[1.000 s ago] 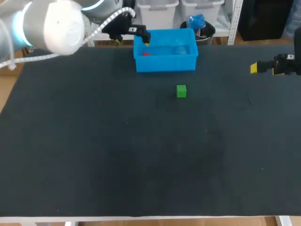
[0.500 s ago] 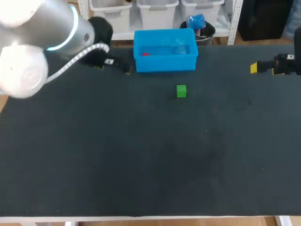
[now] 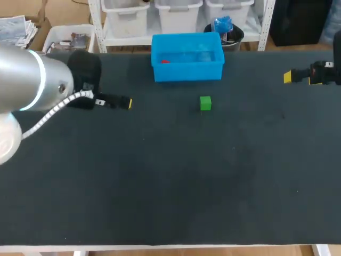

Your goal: Use the left arm to pick the red cube and place it into the blue plastic box first, then use the right arm to grasp the green cube and put it into the same blue plastic box after the first action is fully finished.

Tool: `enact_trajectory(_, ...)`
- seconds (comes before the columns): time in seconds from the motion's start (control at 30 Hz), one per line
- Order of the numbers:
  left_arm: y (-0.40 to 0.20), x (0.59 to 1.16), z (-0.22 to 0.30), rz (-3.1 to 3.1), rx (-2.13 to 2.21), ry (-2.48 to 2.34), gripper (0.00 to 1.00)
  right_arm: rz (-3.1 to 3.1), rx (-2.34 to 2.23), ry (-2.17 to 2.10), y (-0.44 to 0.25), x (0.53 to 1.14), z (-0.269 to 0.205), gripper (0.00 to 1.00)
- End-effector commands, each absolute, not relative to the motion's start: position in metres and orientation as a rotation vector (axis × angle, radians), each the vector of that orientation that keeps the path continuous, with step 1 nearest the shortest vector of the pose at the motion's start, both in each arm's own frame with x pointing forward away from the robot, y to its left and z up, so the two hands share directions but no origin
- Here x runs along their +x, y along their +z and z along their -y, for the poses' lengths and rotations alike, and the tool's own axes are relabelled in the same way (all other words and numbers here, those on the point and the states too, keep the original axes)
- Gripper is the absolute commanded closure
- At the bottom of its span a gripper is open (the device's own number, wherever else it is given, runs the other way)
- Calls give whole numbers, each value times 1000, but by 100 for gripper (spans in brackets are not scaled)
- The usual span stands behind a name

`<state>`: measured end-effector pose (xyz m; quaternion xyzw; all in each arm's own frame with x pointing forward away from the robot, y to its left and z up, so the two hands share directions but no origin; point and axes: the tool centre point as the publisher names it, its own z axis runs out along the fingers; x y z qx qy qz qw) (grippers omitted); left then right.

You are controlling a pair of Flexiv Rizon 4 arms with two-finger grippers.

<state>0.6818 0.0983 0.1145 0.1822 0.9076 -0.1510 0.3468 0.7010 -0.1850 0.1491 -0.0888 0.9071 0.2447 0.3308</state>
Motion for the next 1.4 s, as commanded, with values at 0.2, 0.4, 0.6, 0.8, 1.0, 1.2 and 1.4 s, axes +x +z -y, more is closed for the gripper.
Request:
enact_trajectory(0.2, 116, 683, -104, -2300, 478, -444, 0, -2372, -233, 640, 149, 701, 185, 0)
enact_trajectory(0.4, 118, 685, -103, -2307, 494, -471, 0, -2372, -233, 640, 149, 701, 185, 0)
enact_trajectory(0.6, 120, 685, -102, -2322, 520, -459, 0, -2372, -233, 640, 149, 701, 185, 0)
enact_trajectory(0.8, 120, 685, -102, -2322, 520, -459, 0, -2371, -244, 619, 155, 703, 186, 0)
enact_trajectory(1.0, 120, 685, -102, -2322, 520, -459, 0, -2402, -269, 448, 182, 712, 168, 0)
enact_trajectory(1.2, 120, 685, -102, -2322, 520, -459, 0, -2503, -234, 288, 189, 720, 129, 0)
enact_trajectory(1.4, 120, 685, -102, -2322, 520, -459, 0, -2586, -110, 176, 184, 728, 90, 0)
